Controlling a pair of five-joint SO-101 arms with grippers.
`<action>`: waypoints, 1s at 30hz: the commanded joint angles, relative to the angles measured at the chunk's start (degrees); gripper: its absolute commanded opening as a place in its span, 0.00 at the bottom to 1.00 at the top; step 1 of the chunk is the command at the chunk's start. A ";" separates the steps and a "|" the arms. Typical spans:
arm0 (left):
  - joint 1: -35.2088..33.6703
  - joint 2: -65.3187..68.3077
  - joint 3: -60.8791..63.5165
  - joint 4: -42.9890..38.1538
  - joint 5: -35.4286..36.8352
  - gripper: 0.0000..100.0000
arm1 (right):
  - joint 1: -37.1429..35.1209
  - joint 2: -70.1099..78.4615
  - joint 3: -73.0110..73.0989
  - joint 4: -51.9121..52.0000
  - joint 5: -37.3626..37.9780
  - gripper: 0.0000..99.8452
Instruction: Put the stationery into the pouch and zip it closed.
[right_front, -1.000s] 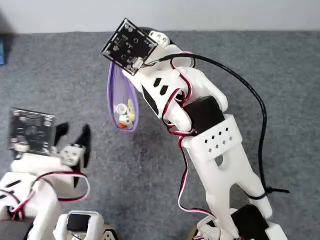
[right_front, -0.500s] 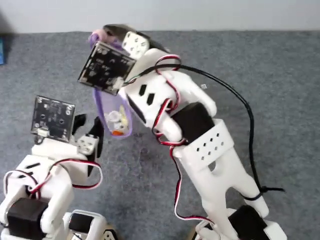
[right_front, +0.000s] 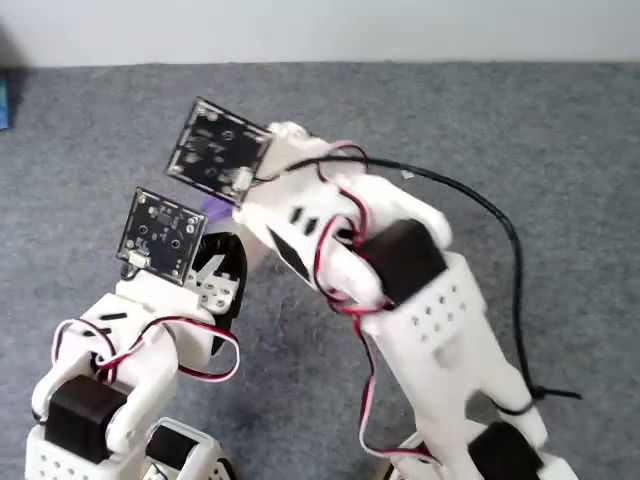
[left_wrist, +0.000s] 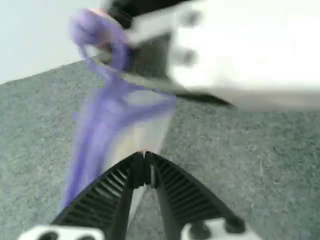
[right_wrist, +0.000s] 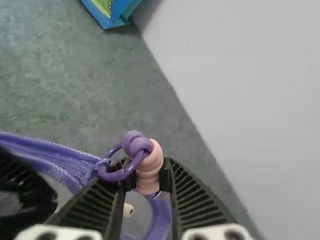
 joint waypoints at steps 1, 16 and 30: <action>0.35 -0.97 -0.66 -0.88 0.35 0.02 | -0.66 -2.42 -2.64 9.10 -8.26 0.01; -0.79 -0.88 -21.76 19.25 -8.79 0.06 | -2.07 1.54 -2.64 9.80 -13.80 0.01; -18.11 -0.79 -24.31 20.40 -12.40 0.24 | -7.78 -2.33 -2.11 10.42 -2.64 0.01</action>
